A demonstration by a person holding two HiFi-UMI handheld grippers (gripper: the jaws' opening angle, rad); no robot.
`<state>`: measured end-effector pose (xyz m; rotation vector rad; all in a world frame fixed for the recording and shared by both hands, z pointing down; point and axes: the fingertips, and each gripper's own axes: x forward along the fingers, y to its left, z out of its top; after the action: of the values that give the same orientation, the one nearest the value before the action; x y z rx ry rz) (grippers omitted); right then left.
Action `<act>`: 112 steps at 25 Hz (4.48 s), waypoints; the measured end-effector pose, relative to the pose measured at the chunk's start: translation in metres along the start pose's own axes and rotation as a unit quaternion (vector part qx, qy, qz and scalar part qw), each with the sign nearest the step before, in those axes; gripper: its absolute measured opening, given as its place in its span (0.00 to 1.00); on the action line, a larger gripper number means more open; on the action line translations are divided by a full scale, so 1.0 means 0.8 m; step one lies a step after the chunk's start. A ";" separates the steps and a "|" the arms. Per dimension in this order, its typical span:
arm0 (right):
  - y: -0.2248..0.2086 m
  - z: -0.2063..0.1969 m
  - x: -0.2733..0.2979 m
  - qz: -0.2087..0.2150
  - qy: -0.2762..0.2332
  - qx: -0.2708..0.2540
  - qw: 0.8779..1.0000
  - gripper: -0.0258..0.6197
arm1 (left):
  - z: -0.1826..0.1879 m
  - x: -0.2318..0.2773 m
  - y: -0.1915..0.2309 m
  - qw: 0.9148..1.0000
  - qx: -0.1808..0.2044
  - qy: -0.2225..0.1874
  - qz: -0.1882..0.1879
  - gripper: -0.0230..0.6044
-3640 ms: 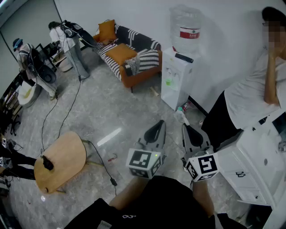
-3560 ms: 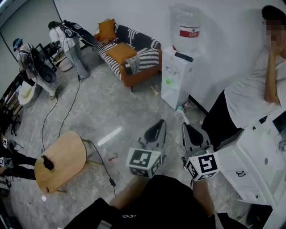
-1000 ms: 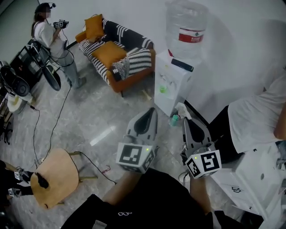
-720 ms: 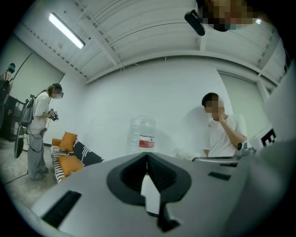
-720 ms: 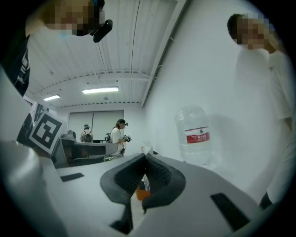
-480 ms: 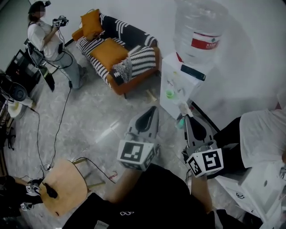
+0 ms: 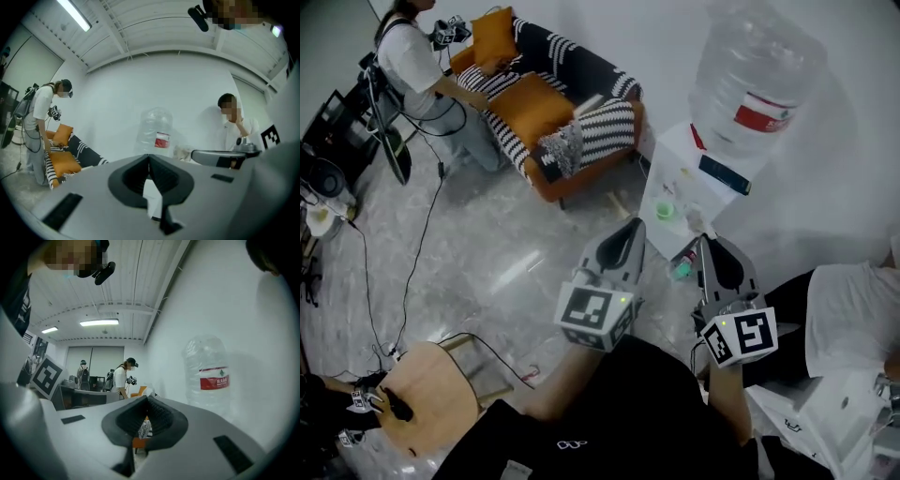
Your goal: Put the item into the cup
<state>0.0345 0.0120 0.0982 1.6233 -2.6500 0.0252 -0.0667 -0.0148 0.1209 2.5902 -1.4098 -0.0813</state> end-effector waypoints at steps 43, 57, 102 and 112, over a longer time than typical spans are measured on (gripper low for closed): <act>-0.152 -0.404 0.170 -0.030 0.178 0.134 0.974 0.05 | -0.403 0.182 0.100 0.961 -0.081 0.265 -0.006 0.06; -0.195 -0.542 0.234 -0.065 0.205 0.137 0.967 0.05 | -0.509 0.219 0.128 0.951 -0.077 0.297 -0.025 0.06; -0.195 -0.614 0.253 -0.089 0.229 0.030 0.969 0.07 | -0.543 0.195 0.140 0.940 -0.094 0.328 -0.028 0.06; -0.149 -0.515 0.219 -0.024 0.196 0.066 0.978 0.05 | -0.465 0.180 0.126 0.954 -0.074 0.286 -0.041 0.06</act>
<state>0.0695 -0.1850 0.5159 1.5264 -2.3502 0.4775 -0.0200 -0.1361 0.5113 2.2778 -1.0380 0.4926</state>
